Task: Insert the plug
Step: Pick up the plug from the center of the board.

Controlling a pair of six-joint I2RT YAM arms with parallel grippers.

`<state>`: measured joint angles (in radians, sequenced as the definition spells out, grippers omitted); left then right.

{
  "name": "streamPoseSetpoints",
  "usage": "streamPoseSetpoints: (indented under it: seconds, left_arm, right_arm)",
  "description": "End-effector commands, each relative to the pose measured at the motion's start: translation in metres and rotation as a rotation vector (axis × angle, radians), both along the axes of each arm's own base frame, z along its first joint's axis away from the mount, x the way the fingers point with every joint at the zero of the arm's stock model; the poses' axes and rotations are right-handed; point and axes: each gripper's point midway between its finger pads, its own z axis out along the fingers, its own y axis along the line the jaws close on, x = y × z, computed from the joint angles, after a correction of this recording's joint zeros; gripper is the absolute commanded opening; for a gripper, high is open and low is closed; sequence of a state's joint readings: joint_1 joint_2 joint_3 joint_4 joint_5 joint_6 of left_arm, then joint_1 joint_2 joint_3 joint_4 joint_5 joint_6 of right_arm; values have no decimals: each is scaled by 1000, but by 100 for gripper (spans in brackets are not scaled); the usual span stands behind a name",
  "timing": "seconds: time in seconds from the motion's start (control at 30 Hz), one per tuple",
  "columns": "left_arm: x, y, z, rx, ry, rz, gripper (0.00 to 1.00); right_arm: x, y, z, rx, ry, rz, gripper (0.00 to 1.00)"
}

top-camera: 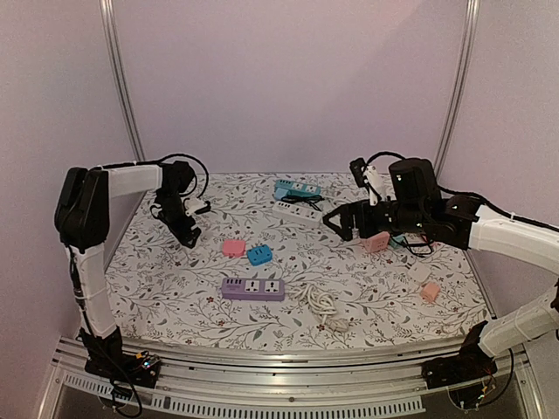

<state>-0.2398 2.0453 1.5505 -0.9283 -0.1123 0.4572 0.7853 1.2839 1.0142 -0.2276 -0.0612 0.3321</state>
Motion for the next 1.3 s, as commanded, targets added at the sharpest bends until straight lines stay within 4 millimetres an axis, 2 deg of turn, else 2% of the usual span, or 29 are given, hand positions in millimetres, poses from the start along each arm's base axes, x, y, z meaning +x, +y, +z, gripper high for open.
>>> streamPoseSetpoints:
  seconds: [0.0,0.13,0.27,0.37,0.47,0.5,0.6,0.73,0.8,0.9,0.97,1.03,1.13,1.2,1.27]
  left_arm:
    - [-1,-1,-22,-18,23,19,94]
    - [-3,-3,-26,-35,34,17,80]
    - [-4,-7,-25,-55,33,14,60]
    - [-6,-8,-20,-63,32,8,32]
    - [-10,-11,-5,-85,16,1,5]
    - [-12,-13,2,-103,11,-2,0]
    - [-23,-31,36,-207,1,-28,0]
    - [-52,-73,95,-383,-25,-148,0]
    - [-73,-98,125,-483,-31,-227,0]
    - [-117,-133,171,-630,4,-357,0]
    - [-144,-150,193,-668,-6,-451,0]
    - [-171,-163,207,-665,-41,-562,0]
    - [-206,-180,217,-667,-28,-692,0]
    - [-227,-193,218,-649,10,-753,0]
    - [-241,-204,219,-615,12,-799,0]
  right_arm:
    - [-1,4,-9,-27,19,10,99]
    - [-1,3,-12,-31,24,8,99]
    - [-2,2,-12,-29,28,4,99]
    - [-2,2,-12,-27,27,2,99]
    - [-2,1,-9,-23,23,2,99]
    - [-2,1,-7,-20,19,2,99]
    - [-4,2,1,-6,9,11,99]
    - [-9,6,23,30,-30,54,99]
    - [-13,9,39,57,-65,88,99]
    - [-22,15,68,103,-146,164,99]
    - [-26,20,84,134,-200,210,99]
    - [-27,27,99,170,-242,239,99]
    - [-37,55,106,210,-248,337,99]
    - [-54,82,105,209,-248,459,99]
    - [-80,107,104,222,-253,605,99]
